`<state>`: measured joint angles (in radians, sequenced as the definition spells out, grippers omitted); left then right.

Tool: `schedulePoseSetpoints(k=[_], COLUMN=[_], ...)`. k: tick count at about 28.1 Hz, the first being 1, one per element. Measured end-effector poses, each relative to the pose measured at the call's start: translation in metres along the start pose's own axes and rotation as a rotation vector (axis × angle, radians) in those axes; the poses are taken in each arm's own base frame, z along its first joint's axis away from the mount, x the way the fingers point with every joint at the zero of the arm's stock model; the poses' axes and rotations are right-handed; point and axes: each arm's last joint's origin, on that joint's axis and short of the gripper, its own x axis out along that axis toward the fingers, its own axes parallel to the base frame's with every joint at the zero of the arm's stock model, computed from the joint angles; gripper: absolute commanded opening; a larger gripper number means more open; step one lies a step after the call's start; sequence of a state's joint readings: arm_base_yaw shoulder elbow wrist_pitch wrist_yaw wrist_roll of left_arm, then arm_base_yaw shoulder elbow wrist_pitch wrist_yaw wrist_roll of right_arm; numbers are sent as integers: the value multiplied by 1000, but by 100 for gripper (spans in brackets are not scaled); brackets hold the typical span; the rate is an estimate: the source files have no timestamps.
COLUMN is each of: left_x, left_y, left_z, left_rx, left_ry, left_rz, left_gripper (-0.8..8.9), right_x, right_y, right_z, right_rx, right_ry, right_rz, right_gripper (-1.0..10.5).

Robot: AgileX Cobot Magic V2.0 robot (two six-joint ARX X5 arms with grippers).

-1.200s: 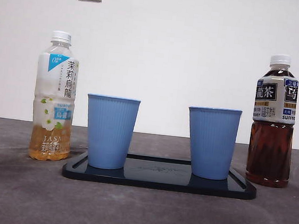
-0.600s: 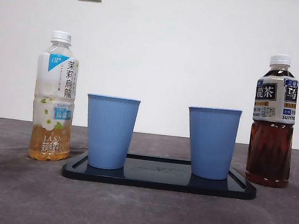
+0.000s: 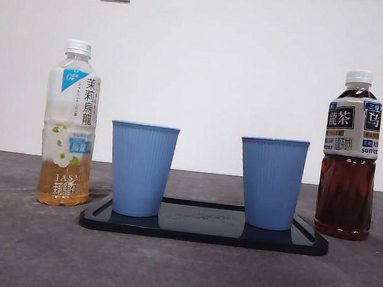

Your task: Pour the drink into the cup

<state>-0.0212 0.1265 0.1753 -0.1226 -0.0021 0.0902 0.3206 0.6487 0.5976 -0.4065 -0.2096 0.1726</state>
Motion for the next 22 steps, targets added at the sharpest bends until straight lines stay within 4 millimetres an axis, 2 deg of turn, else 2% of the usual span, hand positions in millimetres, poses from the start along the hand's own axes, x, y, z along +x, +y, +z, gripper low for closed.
schedulePoseSetpoints(k=[3,7,22], left_x=[2,4,2], left_y=[-1,-3,-3], left_z=[-23,-43,-45], left_rx=[15,24,27], left_ry=[31,65,82], left_rz=[5,1,0], left_gripper=[8,8,8], right_x=[0,0,0], right_y=[0,0,0], right_z=[0,0,0], right_rx=[0,0,0], right_ry=[0,0,-2], right_rz=[0,0,0], right_gripper=[8,8,8])
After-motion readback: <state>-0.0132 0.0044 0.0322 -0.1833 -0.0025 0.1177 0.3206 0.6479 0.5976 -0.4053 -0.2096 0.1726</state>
